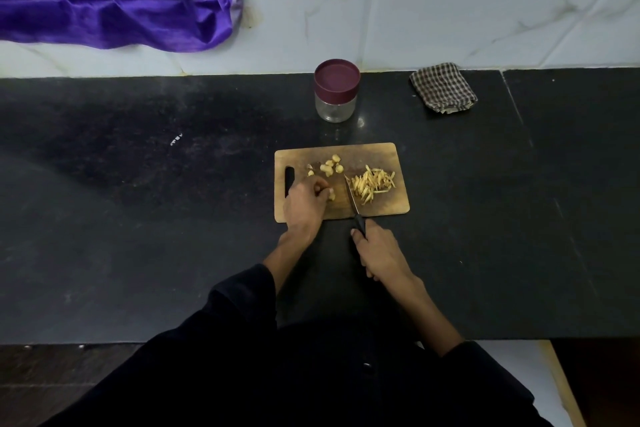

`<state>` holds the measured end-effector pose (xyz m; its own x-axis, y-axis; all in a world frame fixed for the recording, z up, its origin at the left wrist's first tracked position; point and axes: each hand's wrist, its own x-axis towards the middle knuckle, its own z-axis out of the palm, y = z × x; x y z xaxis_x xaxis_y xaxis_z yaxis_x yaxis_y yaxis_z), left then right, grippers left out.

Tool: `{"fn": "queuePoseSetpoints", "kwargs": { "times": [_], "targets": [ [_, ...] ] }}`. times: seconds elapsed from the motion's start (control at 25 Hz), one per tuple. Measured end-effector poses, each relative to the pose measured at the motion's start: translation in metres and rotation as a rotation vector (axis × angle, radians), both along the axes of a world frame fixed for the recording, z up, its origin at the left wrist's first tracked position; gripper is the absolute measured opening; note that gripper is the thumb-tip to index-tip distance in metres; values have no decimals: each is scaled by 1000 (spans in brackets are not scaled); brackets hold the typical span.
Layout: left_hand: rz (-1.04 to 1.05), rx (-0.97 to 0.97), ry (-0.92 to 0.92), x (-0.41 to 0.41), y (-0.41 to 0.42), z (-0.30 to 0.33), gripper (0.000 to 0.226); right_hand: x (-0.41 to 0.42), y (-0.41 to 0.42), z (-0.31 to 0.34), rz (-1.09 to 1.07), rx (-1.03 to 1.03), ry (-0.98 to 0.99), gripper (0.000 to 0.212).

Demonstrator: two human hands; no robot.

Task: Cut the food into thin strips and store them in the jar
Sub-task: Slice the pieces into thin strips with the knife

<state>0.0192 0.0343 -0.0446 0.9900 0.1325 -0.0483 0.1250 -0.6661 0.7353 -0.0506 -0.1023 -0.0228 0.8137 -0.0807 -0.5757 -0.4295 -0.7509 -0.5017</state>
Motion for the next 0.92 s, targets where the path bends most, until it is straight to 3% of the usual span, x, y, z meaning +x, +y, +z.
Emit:
{"fn": "queuePoseSetpoints", "kwargs": {
  "times": [0.12, 0.36, 0.72, 0.92],
  "targets": [
    [81, 6, -33, 6, 6, 3, 22, -1, -1, 0, 2, 9, -8, 26],
    [97, 119, 101, 25, 18, 7, 29, -1, -1, 2, 16, 24, -6, 26],
    [17, 134, 102, 36, 19, 11, 13, -1, -1, 2, 20, 34, -21, 26],
    [33, 20, 70, 28, 14, 18, 9, -1, -1, 3, 14, 21, -12, 25]
  ]
}}
